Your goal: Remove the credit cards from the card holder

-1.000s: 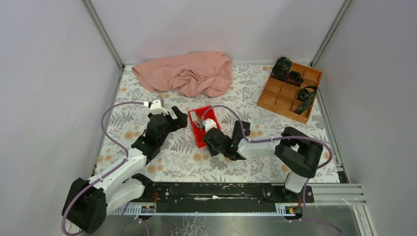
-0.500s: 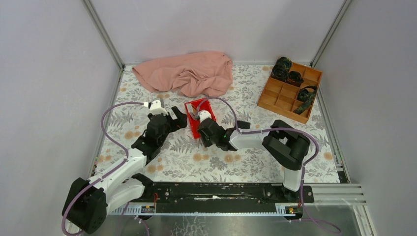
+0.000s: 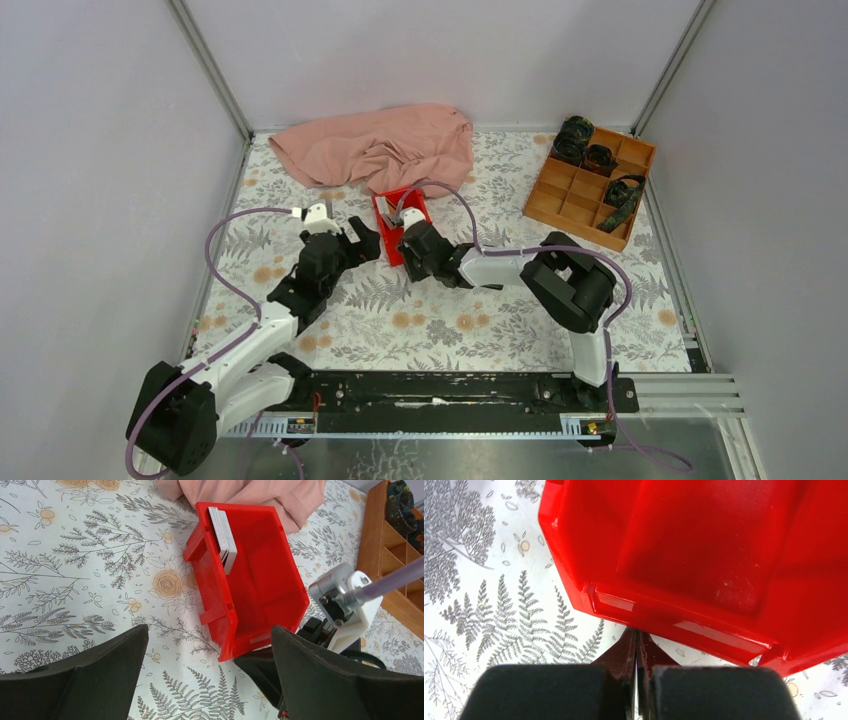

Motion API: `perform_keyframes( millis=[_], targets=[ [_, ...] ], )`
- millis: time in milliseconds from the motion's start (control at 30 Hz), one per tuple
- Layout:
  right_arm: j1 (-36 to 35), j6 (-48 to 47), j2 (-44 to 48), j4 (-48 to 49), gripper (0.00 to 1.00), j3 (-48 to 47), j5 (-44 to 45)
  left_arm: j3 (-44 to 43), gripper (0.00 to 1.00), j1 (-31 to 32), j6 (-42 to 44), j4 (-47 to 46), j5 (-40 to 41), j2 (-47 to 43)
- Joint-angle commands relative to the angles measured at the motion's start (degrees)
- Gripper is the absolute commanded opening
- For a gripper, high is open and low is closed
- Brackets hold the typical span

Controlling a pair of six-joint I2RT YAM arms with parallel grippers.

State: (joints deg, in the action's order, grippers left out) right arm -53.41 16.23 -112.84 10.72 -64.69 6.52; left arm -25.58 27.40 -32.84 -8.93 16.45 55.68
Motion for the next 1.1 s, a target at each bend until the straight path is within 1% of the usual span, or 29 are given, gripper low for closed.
perform_keyframes(
  millis=[0,100,200,300,433,500,567,700,733,800,833,900,933,1000,1067],
  targets=[
    [1.7,-1.6,-1.7,-1.4,0.00,-3.2,-1.2,0.2,1.00,0.5,1.0,-0.4,1.5,-0.2],
    [1.7,-1.7,-2.0,-1.7,0.00,-3.5,-1.9,0.1,1.00,0.5,1.1,-0.3,1.7,0.0],
    [1.6,-1.2,-0.3,-0.5,0.00,-1.5,-2.9,0.1,1.00,0.5,1.2,-0.3,1.8,0.1],
    [1.6,-0.7,2.6,-1.3,0.00,0.7,-2.8,0.1,1.00,0.5,1.1,-0.2,1.8,0.0],
    [1.6,-0.4,9.1,-1.4,0.01,6.1,-0.8,0.5,1.00,0.6,1.2,-0.4,1.5,-0.8],
    [1.7,-0.3,13.3,-1.1,0.08,9.1,0.6,0.8,1.00,0.6,1.2,-0.6,1.2,-1.4],
    [1.7,-0.7,16.9,0.4,0.19,12.8,2.1,0.9,1.00,0.8,1.2,-0.7,0.8,-2.0],
    [2.7,-0.5,23.9,-1.4,0.47,16.5,7.6,2.6,1.00,1.9,1.7,-2.7,-0.5,-5.1],
    [3.2,-0.5,25.3,-2.3,0.59,17.0,9.3,2.8,1.00,2.4,1.9,-3.0,-0.5,-5.7],
    [4.8,-0.5,28.1,-3.8,0.72,18.1,12.2,2.9,1.00,2.9,2.2,-3.2,-0.4,-6.3],
    [6.0,-0.6,29.3,-4.2,0.75,19.1,13.0,2.8,1.00,3.2,2.3,-3.4,-0.7,-6.0],
    [9.2,0.3,31.4,-6.1,0.76,20.4,14.5,2.7,0.99,4.1,2.5,-4.7,-1.8,-4.6],
    [10.9,0.9,32.5,-7.4,0.77,21.2,14.7,2.6,0.96,4.8,2.8,-5.6,-2.7,-3.5],
    [13.8,2.0,34.0,-9.4,0.75,22.0,16.0,1.7,0.95,7.2,3.3,-6.6,-3.1,-1.2],
    [15.4,2.1,35.2,-10.2,0.74,22.8,17.7,0.4,0.95,9.8,3.8,-6.8,-1.8,1.3]
  ],
)
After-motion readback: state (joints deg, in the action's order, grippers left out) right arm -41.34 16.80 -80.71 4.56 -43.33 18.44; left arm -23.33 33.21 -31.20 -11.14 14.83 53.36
